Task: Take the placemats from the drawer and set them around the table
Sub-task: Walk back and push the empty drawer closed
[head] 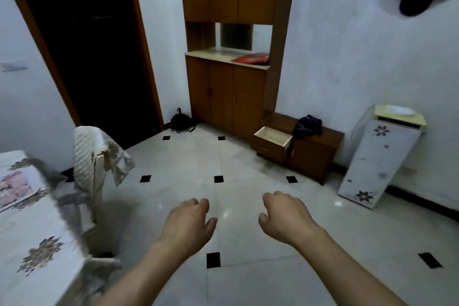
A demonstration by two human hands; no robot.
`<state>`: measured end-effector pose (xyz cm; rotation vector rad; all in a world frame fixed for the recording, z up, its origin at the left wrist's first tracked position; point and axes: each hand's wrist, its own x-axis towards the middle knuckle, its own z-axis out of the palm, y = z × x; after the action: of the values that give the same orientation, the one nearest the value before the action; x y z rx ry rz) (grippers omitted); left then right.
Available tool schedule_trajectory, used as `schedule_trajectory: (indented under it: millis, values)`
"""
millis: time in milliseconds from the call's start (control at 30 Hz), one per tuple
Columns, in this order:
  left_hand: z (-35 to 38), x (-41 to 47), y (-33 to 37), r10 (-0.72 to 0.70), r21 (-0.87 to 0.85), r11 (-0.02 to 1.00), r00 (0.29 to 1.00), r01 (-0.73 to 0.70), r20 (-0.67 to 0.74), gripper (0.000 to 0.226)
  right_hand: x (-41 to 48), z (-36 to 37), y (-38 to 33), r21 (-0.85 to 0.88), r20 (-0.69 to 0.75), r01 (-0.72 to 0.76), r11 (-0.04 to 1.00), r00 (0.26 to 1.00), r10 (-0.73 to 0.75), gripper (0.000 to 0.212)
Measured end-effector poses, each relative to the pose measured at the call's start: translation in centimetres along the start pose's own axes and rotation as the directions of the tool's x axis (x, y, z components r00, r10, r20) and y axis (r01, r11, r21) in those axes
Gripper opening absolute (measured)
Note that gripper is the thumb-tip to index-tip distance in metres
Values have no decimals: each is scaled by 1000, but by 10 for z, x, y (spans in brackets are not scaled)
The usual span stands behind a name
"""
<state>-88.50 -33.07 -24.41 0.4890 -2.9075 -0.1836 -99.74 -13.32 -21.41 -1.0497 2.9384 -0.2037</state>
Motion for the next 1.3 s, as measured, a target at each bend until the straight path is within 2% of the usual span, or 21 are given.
schedule_trajectory:
  millis: [300, 567, 833, 1100, 1300]
  values:
    - [49, 161, 8, 115, 13, 993, 991, -117, 75, 38, 122, 22, 69, -8, 16, -122, 993, 992, 122, 19]
    - [80, 352, -3, 260, -19, 966, 963, -259, 77, 35, 274, 31, 111, 3, 26, -296, 955, 955, 296, 18]
    - [102, 505, 4, 374, -19, 927, 923, -374, 88, 31, 395, 33, 162, 24, 13, -386, 922, 923, 385, 17]
    - [152, 670, 29, 360, -14, 933, 926, -361, 112, 31, 552, 61, 264, 76, 12, -399, 914, 917, 399, 23]
    - [180, 788, 46, 313, -1, 949, 939, -317, 143, 33, 672, 59, 330, 124, 39, -350, 929, 937, 348, 16]
